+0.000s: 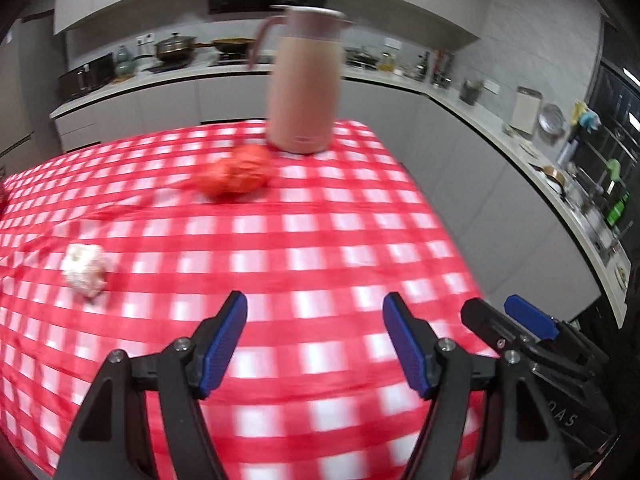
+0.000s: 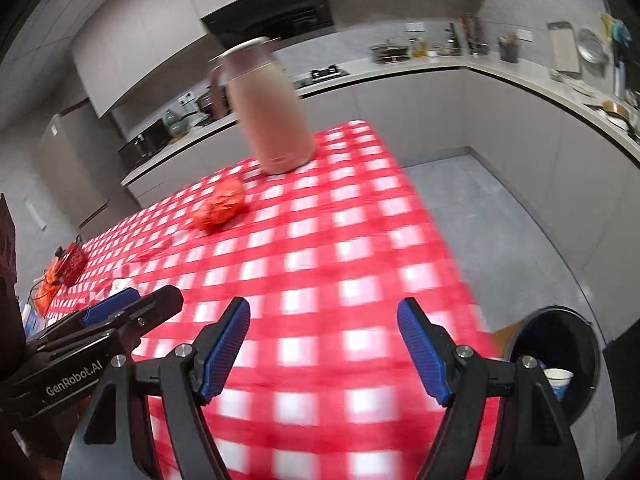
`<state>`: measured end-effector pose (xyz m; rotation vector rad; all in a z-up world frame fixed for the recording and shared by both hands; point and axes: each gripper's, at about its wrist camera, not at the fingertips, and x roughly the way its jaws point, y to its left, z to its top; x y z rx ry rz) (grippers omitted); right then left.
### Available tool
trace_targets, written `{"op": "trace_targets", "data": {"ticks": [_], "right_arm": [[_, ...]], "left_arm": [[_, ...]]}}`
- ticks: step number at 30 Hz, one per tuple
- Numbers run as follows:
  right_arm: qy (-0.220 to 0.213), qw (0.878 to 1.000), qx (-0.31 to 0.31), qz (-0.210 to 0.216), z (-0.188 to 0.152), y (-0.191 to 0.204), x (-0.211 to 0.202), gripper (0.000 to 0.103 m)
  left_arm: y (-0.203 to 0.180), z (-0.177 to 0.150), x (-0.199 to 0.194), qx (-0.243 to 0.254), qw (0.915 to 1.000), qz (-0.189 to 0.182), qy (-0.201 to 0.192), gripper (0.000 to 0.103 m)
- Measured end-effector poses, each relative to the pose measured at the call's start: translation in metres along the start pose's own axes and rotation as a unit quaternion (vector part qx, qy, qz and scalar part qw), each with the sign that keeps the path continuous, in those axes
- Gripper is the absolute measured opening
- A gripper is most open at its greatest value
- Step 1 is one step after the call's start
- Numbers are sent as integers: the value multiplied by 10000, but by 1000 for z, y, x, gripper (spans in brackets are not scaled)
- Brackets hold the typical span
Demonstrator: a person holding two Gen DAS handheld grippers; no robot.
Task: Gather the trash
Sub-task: 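Move both tools back over the table toward the tissue and red bag, then grasp the white tissue with the left tool while the right tool grasps the red bag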
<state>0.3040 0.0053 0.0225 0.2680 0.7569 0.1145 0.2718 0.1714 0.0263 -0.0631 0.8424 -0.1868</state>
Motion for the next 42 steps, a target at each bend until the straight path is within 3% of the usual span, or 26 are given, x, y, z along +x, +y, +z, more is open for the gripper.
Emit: {"op": "trace_targets", "data": {"ticks": [10,16,30,42], "right_arm": [[128,9995,-180,227,-5,111,63,78],[232,9991,-277,229,1,142,78,78],[520,9960,-541,482,5,177,111,78],[734,9935,-635,600,6,187,141,78]], "left_arm": [[114,11,14,-279,9991,306,36,71],[151,18,15,-426,9983,405,39,71],[210,9,40,-853,9924,845,280,71],[230,14,79,-840,9889,1116,509,71]]}}
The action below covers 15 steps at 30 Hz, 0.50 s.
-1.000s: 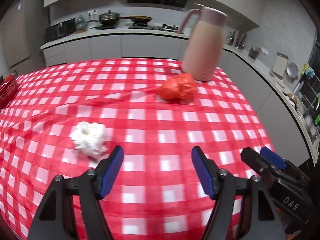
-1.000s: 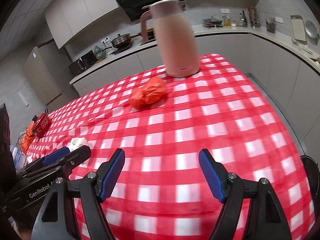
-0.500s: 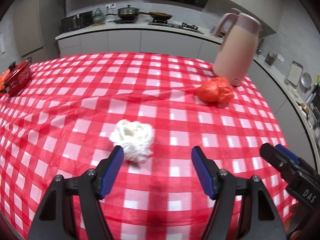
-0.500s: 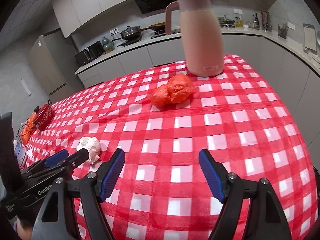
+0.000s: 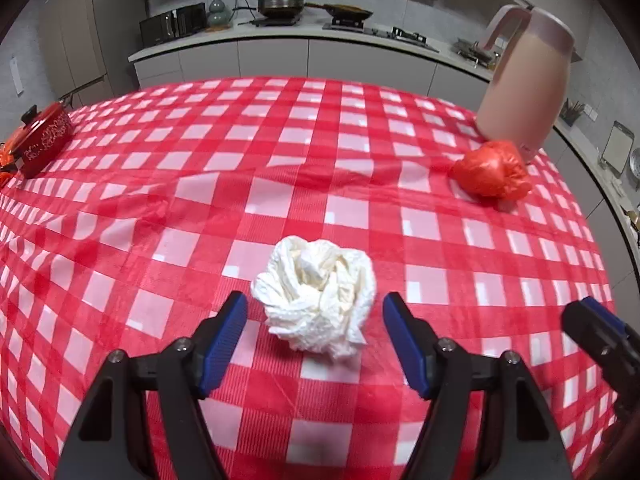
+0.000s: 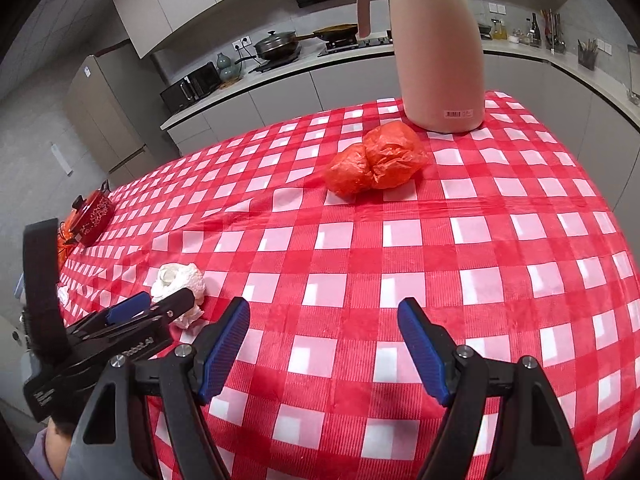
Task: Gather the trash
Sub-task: 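Grasp the white tissue with the left tool while the right tool grasps the red bag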
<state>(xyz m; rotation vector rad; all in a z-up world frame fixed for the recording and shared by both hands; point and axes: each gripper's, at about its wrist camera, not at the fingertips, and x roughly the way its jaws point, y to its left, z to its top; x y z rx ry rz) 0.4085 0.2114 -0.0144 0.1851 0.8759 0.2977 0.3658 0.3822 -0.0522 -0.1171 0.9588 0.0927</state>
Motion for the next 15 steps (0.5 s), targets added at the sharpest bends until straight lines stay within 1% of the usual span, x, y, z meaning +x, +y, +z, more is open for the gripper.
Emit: {"op": "trace_targets", "data": {"ticks": [2,7,8,10,14,15], "right_arm": [[29,10000,22,-3,1,-2,4,78],[131,9999,22,-3,5,-4,16,78],[143,9999,12,-7,6,-3,18,78],[162,9999,-5,-1,8,-3,21,78],[199,9998,-16,35,12,-3,26,78],[203,9998,-25,34,13,-3,27,78]], "left_arm": [[2,0,7,-26,10000,-44,71,71],[6,1,15,-101,9998,-190,50,70],[7,1,16,-130,9997,-208,33,63],[8,2,18,-133,9997,-201,42,53],[2,5,13,-28,9997,-241,-58,43],[1,6,11,-34,9996,-258,-101,43]]}}
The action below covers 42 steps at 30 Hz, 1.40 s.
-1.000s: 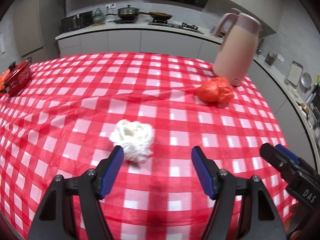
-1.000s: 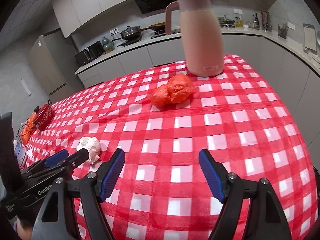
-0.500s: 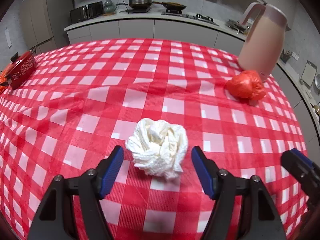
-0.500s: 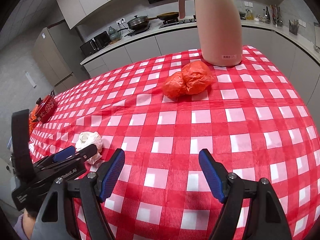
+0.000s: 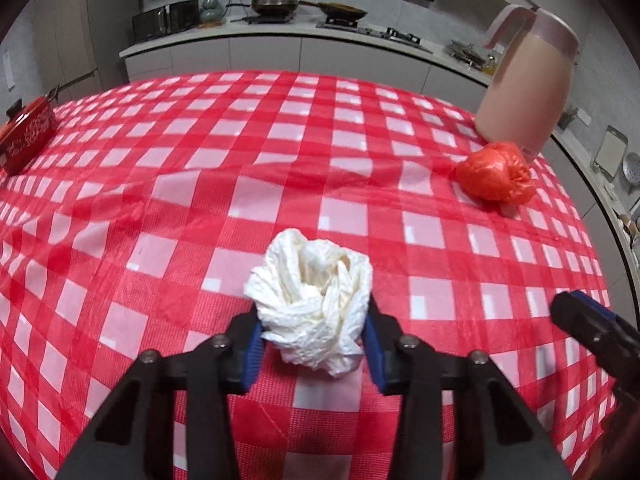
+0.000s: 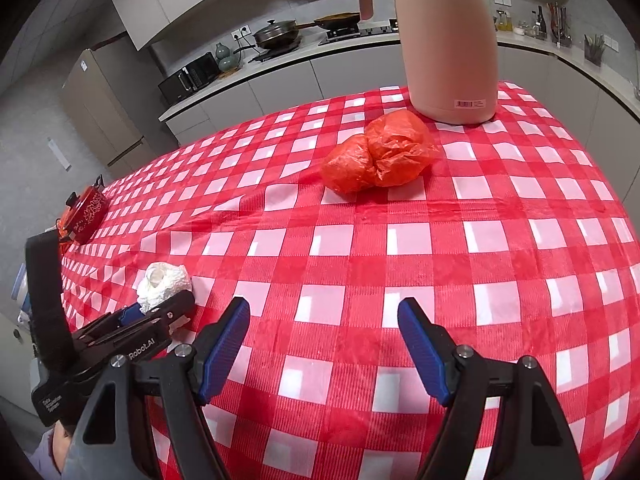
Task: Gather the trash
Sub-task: 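Grasp the white tissue with the left tool while the right tool grasps the red bag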
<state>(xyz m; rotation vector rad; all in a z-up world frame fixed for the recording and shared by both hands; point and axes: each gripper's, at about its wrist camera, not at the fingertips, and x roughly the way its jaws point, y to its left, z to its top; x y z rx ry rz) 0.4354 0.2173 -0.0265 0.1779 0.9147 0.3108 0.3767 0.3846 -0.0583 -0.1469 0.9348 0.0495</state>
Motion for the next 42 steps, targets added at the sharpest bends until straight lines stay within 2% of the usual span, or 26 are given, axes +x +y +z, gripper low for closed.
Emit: {"op": "trace_targets", "data": {"ticks": [6,16,25,34,42], "right_arm": [[-24,10000,-60,-34,3,0,1,78],[-164,9998,-10,-138,17,-13,-8,78],[-268,9994,8,-216,42,-28,-4,78],[-287,9993,8,-241,75,-44,22,78],[-194,9995,-25,-246,109,-51,62,78]], "left_arm": [[-16,11,-15,78,9996,-108,-260,42],[-47,18,-26,293,9985,-296,-355,42],[-61,41,-21,350,9978,-306,-479,42],[-73,63,1,312,9979,-213,-519,42],[-77,83,21,226,9982,-125,-544,42]]}}
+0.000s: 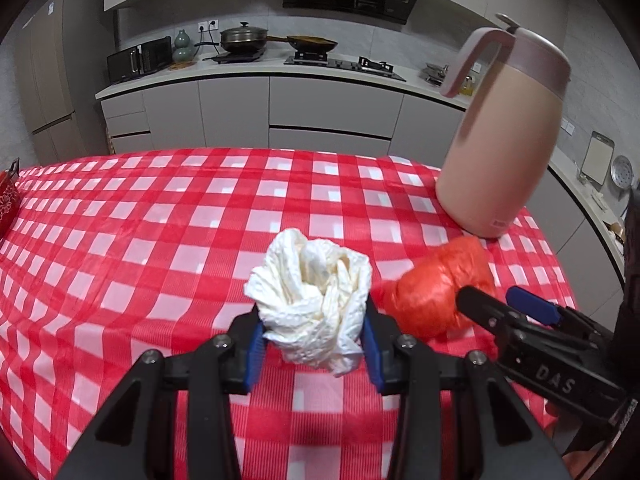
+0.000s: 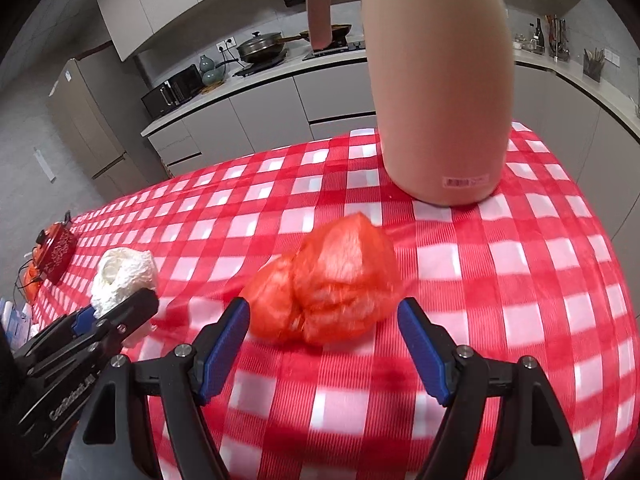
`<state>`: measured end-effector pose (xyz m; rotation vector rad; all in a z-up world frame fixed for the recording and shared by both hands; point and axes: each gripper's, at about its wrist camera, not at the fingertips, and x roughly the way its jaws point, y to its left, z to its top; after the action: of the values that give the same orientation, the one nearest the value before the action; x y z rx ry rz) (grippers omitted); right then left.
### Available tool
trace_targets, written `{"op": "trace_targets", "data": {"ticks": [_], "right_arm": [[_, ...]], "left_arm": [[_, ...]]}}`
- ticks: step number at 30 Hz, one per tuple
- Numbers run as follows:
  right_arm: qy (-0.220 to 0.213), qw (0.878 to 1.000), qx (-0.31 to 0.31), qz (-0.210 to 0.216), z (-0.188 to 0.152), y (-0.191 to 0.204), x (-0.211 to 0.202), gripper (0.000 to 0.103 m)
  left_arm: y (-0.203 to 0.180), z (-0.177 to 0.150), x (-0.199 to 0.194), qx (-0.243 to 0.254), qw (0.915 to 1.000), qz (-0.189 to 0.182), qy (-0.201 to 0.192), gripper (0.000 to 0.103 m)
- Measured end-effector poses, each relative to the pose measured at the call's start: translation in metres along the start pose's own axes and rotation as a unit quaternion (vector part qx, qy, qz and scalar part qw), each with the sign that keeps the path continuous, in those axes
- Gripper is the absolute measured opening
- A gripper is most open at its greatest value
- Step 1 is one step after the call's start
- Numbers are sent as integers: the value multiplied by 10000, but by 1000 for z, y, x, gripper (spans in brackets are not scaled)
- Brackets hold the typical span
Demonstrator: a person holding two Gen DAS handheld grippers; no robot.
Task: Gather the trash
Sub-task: 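Grasp the white tissue with the left tool while the right tool grasps the red bag, then carry the white tissue and red bag over the black bin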
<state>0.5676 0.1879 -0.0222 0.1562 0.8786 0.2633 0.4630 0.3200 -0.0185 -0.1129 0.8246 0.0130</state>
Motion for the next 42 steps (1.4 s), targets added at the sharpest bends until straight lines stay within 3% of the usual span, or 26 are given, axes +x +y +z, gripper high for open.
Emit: {"op": "trace_targets", "data": {"ticks": [6,9,10,11,16,29,42], "right_arm": [[86,10000,25,-9,16,-3,27,84],[237,9997,-82,72,14,-2,41,82],[212,9997,-109,109,12,-1,42,64],[193,9995,-131,195,10,0,43,56],[23,9991,-347,248,6,11,32,36],[-304,9994,-137,90,-27,11,-49,33],[-399,9986,179,-305,-119,1,-143,33]], "left_arm": [[1,3,12,-23,10000,59,48,42],[2,1,17,-55,9999,76,107,42],[2,0,18,-57,9999,84,116,42],[2,0,18,-59,9999,95,122,42],[0,-2,14,-77,9999,76,132,42],[-10,-25,-37,124,9995,-284,-3,42],[-31,-76,-100,495,9954,-814,-57,42]]}}
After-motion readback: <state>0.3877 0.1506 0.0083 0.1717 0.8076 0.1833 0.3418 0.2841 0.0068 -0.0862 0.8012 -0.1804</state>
